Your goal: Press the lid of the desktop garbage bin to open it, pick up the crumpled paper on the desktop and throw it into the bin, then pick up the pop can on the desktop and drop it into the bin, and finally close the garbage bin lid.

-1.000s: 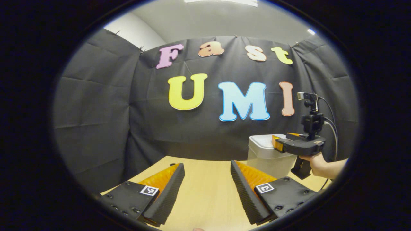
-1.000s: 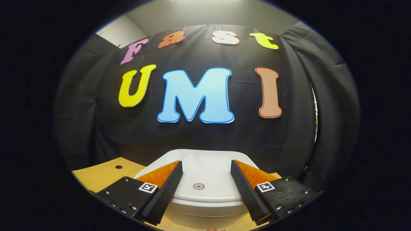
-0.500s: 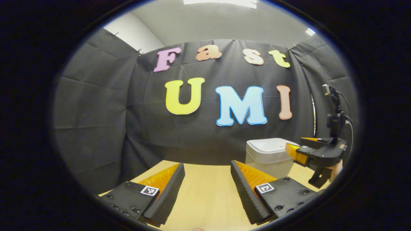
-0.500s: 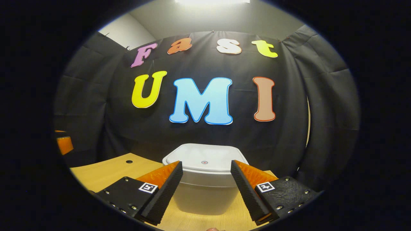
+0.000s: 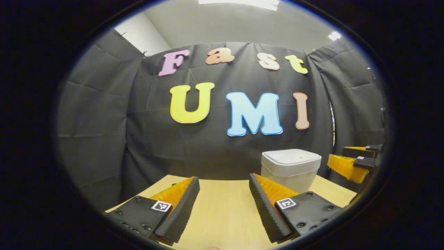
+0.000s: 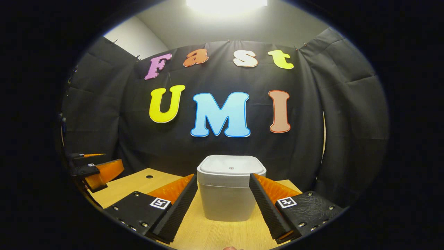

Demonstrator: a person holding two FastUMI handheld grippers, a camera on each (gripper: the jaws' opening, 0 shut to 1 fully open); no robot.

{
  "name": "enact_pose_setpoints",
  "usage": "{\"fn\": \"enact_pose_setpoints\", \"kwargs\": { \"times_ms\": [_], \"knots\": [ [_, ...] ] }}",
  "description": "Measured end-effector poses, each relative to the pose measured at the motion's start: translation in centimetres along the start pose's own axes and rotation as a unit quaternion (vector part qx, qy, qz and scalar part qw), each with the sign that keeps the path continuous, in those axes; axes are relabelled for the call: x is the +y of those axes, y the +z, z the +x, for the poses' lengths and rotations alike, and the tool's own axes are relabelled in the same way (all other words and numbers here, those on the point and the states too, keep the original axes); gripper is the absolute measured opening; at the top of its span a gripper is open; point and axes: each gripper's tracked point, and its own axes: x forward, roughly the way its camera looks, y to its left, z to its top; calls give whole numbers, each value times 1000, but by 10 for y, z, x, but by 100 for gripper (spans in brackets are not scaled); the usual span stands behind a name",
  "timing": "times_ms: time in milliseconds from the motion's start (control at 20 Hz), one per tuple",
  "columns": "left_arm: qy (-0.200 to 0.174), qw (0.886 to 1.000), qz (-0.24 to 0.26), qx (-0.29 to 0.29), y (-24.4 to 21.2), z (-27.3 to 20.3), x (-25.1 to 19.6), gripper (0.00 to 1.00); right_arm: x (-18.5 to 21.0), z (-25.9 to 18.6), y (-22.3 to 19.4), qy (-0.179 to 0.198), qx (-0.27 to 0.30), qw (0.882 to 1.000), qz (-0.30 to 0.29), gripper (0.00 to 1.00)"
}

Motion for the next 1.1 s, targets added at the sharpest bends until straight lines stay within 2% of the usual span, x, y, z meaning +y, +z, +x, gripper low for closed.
{"fn": "enact_pose_setpoints", "kwargs": {
  "times_ms": [100,150,250,300,450,500,600,650,850,900,1100],
  "knots": [
    [-8,1000,10,0,-6,1,0,97,2,-6,-2,-6,6,1000,7,96],
    [-12,1000,14,-1,-7,1,1,94,2,-8,0,-9,7,1000,9,96],
    [-22,1000,20,-4,-8,2,0,94,2,-9,-2,-19,12,1000,10,96],
    [-24,999,25,-5,-8,2,1,97,3,-10,-2,-22,16,1000,8,96],
    [-38,999,28,-15,-3,3,-4,98,4,-12,3,-24,16,1000,3,96],
    [-44,998,31,-22,2,3,-7,94,5,-14,7,-22,13,1000,4,96],
    [-45,998,43,-29,7,3,-14,97,7,-18,10,-15,11,1000,6,96],
    [-48,997,46,-34,11,2,-21,94,3,-21,10,-15,10,1000,5,96],
    [-54,997,37,-34,7,0,-59,94,-19,-32,5,-5,10,1000,-9,96],
    [-52,998,34,-32,5,0,-72,97,-30,-36,3,-2,9,1000,-14,96],
    [-19,999,22,-40,7,-8,-131,94,-82,-47,6,22,-12,999,-40,96]
  ]
}}
